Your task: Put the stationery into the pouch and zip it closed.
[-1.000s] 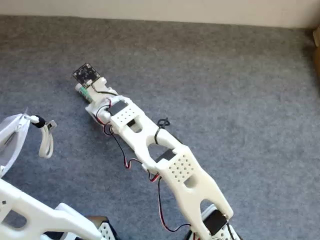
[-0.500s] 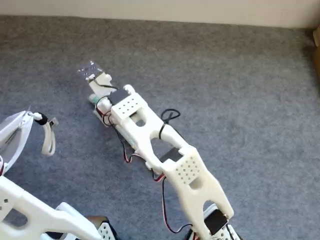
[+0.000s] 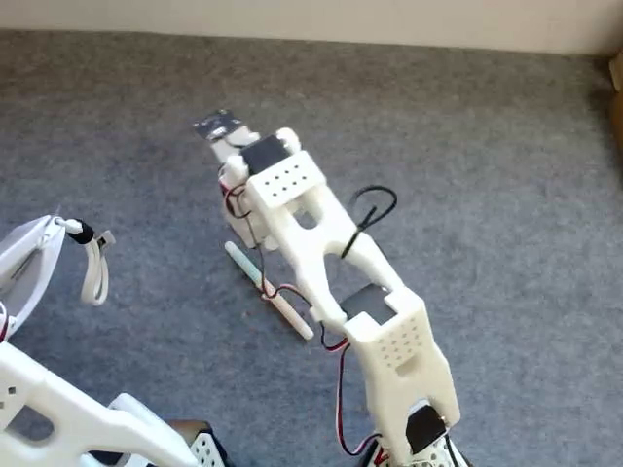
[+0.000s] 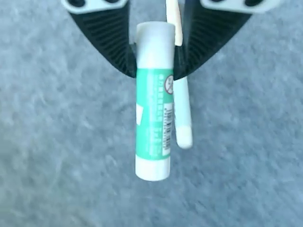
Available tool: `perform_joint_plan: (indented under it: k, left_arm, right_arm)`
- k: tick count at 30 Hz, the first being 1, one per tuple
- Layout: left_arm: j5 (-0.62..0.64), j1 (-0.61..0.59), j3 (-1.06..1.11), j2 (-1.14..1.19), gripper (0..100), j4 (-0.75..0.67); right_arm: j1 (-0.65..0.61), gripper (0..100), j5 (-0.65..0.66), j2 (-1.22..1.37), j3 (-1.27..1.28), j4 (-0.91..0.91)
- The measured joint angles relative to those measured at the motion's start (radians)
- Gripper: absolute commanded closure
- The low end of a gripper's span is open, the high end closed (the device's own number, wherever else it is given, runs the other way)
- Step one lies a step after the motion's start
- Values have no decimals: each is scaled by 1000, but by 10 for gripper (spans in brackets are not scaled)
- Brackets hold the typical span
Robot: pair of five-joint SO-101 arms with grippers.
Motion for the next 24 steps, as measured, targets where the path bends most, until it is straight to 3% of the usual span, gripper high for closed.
perform_joint_plan:
  k: [9,24]
  left_arm:
    - [0,66,0,0,993,0]
    - [0,92,2,0,993,-9]
  right_arm:
    - [66,990,0,-112,21,106]
    - [152,990,2,-557,632,84]
